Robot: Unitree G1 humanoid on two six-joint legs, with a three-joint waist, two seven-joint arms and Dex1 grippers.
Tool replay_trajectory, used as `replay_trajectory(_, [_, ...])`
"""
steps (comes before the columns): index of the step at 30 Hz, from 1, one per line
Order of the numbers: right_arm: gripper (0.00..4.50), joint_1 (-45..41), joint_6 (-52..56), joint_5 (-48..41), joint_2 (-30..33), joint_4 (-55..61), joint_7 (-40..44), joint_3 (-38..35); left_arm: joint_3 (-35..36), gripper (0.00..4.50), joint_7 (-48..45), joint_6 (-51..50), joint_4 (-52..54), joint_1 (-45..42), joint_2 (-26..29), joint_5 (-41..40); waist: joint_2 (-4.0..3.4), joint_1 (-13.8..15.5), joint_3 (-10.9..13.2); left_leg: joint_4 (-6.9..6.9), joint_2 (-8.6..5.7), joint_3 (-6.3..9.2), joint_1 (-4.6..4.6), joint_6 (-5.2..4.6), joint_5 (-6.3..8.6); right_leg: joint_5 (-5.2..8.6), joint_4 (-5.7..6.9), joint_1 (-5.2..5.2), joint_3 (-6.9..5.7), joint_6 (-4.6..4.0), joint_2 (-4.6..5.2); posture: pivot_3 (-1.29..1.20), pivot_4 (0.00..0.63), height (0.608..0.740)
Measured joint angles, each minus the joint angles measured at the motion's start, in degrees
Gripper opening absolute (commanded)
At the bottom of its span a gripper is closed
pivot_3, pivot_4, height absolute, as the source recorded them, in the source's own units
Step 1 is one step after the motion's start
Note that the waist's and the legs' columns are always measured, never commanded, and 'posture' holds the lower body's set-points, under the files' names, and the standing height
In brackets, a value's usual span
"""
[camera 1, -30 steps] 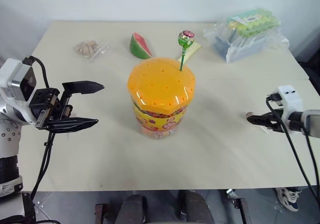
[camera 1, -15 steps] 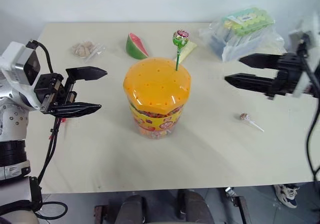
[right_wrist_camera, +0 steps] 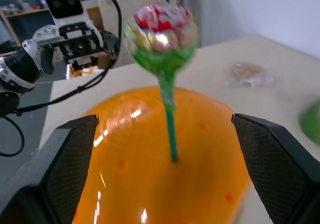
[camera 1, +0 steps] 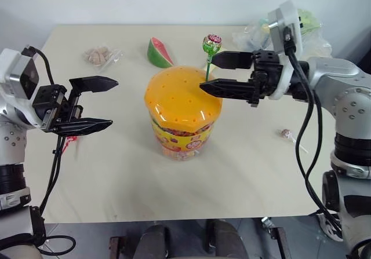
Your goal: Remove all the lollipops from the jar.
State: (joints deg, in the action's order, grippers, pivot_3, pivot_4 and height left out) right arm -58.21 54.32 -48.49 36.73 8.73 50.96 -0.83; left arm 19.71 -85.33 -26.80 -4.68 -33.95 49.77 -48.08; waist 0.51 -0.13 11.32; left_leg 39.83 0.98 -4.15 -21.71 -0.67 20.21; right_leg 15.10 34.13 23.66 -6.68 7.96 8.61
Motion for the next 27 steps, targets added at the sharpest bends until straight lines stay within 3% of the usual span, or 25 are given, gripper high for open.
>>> replay_trajectory(14, [0.01, -4.76, -2.7, 4.46, -2.28, -3.0, 2.1, 0.84, 1.65, 4.5, 1.15, -0.83, 1.77, 1.62, 0.23, -0.37, 0.0, -0.19, 0.0, 0.01, 0.01, -0.01, 0.0, 0.01, 0.0, 0.0, 0.05, 0.03, 0.01, 0.0, -0.01, 0.0, 0.15, 0.74])
replay_trajectory(21, [0.01, -10.44, -3.11, 5.66, -1.01, -6.34, 0.47, -0.62, 1.57, 4.5, 0.83, -0.77, 1.5, 1.53, 0.23, -0.3, -0.01, -0.09, 0.01, 0.01, 0.0, -0.01, -0.02, 0.01, 0.0, 0.0, 0.05, 0.04, 0.01, 0.0, 0.0, 0.0, 0.15, 0.74])
replay_trajectory(27, [0.01, -12.45, -4.54, 12.09, 7.5, -10.44, -3.88, -3.93, 0.64, 4.5, 2.23, -1.51, 0.24, 1.55, 0.72, 1.31, 0.0, -0.03, 0.0, 0.01, -0.01, -0.03, -0.03, 0.01, 0.02, 0.0, 0.04, 0.04, 0.03, 0.0, 0.01, 0.0, 0.15, 0.74])
